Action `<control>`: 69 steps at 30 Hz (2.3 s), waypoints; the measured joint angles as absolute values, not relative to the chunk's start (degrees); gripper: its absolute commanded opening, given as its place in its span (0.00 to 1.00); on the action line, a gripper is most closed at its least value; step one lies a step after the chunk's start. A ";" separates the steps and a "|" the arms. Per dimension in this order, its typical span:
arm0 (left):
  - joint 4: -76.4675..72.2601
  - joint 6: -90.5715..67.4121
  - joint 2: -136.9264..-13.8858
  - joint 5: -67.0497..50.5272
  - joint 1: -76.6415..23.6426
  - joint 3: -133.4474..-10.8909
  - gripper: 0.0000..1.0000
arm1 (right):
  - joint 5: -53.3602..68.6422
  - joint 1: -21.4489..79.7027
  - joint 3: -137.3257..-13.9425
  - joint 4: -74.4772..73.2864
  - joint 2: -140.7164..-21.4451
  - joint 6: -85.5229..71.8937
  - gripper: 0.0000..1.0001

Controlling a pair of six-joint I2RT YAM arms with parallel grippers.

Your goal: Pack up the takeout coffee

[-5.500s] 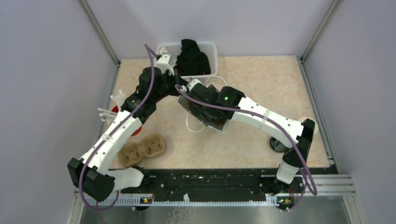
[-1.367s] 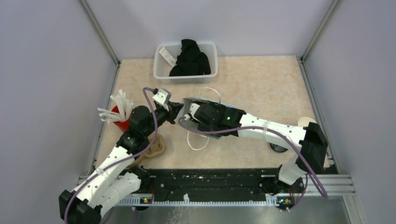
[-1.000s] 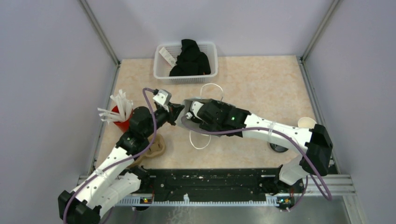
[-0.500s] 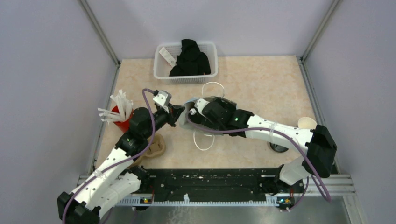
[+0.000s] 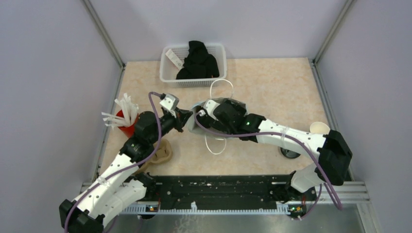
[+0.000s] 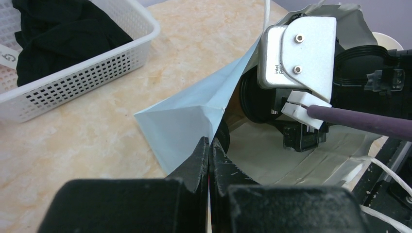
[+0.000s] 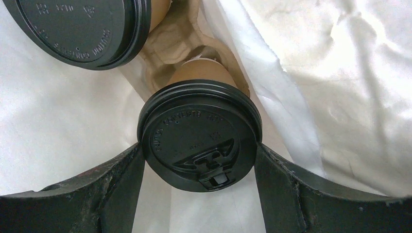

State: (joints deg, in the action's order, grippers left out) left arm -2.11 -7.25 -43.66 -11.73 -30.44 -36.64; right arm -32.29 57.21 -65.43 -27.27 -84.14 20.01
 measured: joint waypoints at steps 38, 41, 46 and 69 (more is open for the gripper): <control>9.98 -9.89 -47.88 -7.68 -30.50 -45.41 0.00 | -20.64 51.77 -63.35 -20.27 -87.02 32.82 0.56; 13.28 -11.33 -48.90 -6.11 -30.48 -48.14 0.00 | -18.44 51.44 -66.15 -22.72 -88.27 32.58 0.55; 18.74 -14.04 -50.94 -4.82 -30.48 -52.49 0.00 | -14.83 51.09 -69.87 -27.55 -89.84 32.36 0.55; 48.27 -24.18 -65.54 -2.83 -30.41 -76.69 0.02 | 3.62 50.83 -84.12 -51.22 -96.27 28.53 0.57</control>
State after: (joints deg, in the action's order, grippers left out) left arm 48.27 -24.18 -65.54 -2.83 -30.41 -76.69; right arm 3.62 50.83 -84.12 -51.22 -96.27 28.53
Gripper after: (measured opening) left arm 0.006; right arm 0.743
